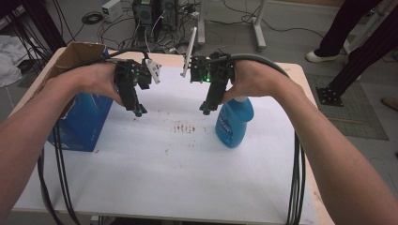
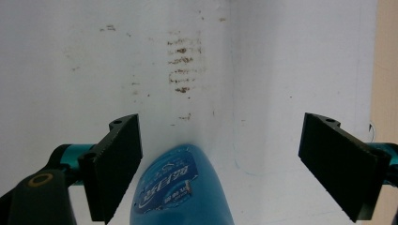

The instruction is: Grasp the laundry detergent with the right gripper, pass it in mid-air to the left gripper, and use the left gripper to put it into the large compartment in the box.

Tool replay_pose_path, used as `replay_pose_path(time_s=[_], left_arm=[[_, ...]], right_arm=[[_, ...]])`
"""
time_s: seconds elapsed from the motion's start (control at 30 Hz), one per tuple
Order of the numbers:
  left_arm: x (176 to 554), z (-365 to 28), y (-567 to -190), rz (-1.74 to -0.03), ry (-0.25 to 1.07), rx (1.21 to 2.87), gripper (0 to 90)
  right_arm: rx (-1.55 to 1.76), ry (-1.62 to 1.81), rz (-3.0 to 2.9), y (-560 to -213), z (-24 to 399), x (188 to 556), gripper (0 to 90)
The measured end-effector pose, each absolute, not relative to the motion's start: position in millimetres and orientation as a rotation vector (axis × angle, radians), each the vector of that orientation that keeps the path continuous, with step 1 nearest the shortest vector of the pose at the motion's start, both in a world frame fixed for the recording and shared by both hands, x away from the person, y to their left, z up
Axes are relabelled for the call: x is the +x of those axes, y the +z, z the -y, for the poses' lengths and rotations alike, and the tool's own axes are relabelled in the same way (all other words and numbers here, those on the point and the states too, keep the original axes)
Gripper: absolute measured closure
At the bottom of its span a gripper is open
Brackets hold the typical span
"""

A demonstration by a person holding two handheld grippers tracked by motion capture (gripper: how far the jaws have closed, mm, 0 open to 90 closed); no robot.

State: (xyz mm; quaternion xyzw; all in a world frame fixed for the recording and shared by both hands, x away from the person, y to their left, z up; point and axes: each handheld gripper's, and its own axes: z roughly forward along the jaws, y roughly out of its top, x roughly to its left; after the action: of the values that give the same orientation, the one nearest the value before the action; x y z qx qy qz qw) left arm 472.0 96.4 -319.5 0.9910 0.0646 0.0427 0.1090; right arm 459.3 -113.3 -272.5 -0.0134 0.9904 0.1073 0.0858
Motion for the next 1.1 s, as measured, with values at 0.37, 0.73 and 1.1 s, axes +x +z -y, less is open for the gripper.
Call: replay_pose_path(time_s=[0.37, 0.73, 1.1], left_arm=[[468.4, -100.7, -316.9, -0.213, 0.130, 2.898, 16.1], [467.0, -102.6, -313.5, -0.206, 0.129, 2.895, 16.0], [466.2, -108.5, -313.3, -0.247, 0.118, 2.879, 16.1]], right_arm=[[0.051, 0.330, -2.945, -252.9, 124.3, 445.6, 13.2], [-0.002, 0.385, -2.956, -235.9, 136.8, 396.2, 13.3], [0.140, 0.335, -2.988, -245.6, 164.7, 361.1, 13.2]])
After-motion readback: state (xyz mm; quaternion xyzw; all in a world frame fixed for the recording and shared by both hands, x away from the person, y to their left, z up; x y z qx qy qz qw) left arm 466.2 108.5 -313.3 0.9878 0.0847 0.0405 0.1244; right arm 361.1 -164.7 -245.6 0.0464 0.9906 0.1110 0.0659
